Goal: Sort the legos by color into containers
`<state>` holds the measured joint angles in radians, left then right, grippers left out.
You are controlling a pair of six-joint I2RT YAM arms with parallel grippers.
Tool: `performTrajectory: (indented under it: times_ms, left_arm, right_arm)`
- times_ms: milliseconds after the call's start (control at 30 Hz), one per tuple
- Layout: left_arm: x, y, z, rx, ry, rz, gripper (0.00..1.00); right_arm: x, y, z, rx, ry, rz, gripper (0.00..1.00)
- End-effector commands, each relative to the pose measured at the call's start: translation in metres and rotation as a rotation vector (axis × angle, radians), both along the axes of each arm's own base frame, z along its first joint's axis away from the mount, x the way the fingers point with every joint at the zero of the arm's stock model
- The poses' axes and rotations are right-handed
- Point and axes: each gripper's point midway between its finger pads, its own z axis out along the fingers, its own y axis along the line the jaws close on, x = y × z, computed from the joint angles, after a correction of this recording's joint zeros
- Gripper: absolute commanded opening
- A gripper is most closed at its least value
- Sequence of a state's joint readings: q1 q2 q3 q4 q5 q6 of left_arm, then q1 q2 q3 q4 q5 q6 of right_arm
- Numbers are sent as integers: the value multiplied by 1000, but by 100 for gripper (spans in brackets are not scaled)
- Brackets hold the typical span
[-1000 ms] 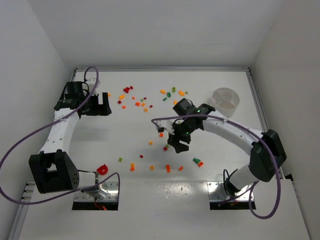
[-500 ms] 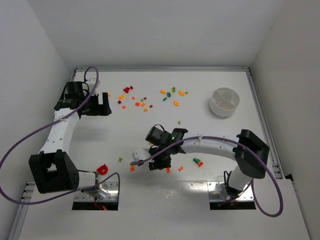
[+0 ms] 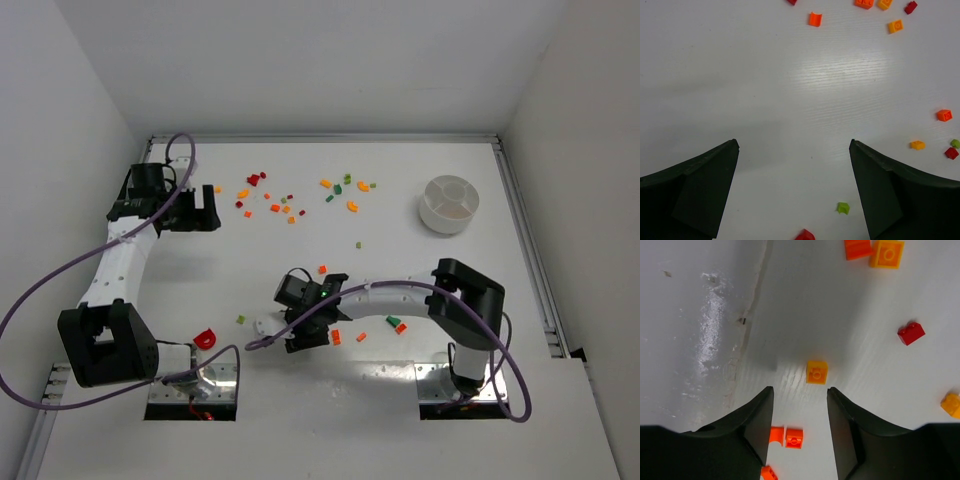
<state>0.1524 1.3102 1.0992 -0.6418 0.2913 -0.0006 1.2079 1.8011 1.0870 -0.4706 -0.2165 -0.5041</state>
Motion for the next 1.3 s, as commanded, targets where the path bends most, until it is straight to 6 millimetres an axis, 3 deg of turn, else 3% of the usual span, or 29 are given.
performTrajectory:
  times_ms: [0, 467, 700, 833, 967, 1033, 1133, 1167, 1200, 1267]
  left_arm:
    - [6, 8, 10, 10, -35, 17, 99]
    - [9, 14, 1, 8, -29, 22, 99]
    - [9, 14, 1, 8, -29, 22, 99]
    - [9, 17, 1, 9, -29, 32, 99]
    - [9, 17, 1, 9, -29, 32, 99]
    - [9, 17, 1, 9, -29, 32, 99]
    - [8, 19, 4, 19, -40, 39, 99]
    - [8, 19, 4, 19, -40, 39, 99]
    - [8, 19, 4, 19, -40, 39, 99]
    - [10, 17, 9, 14, -52, 33, 99]
  right_arm:
    - [6, 15, -2, 16, -25, -9, 49]
    - [5, 22, -18, -50, -1, 1, 49]
    - [5, 21, -20, -60, 2, 1, 25]
    - [8, 19, -14, -49, -2, -9, 17]
    - [14, 16, 3, -5, -1, -71, 7]
    - [20, 16, 28, 51, -15, -128, 7]
    - [35, 0, 52, 94, -24, -243, 7]
    - [41, -7, 69, 117, -33, -264, 7]
    - [49, -14, 76, 125, -33, -303, 7]
    - [84, -40, 84, 136, -54, -422, 7]
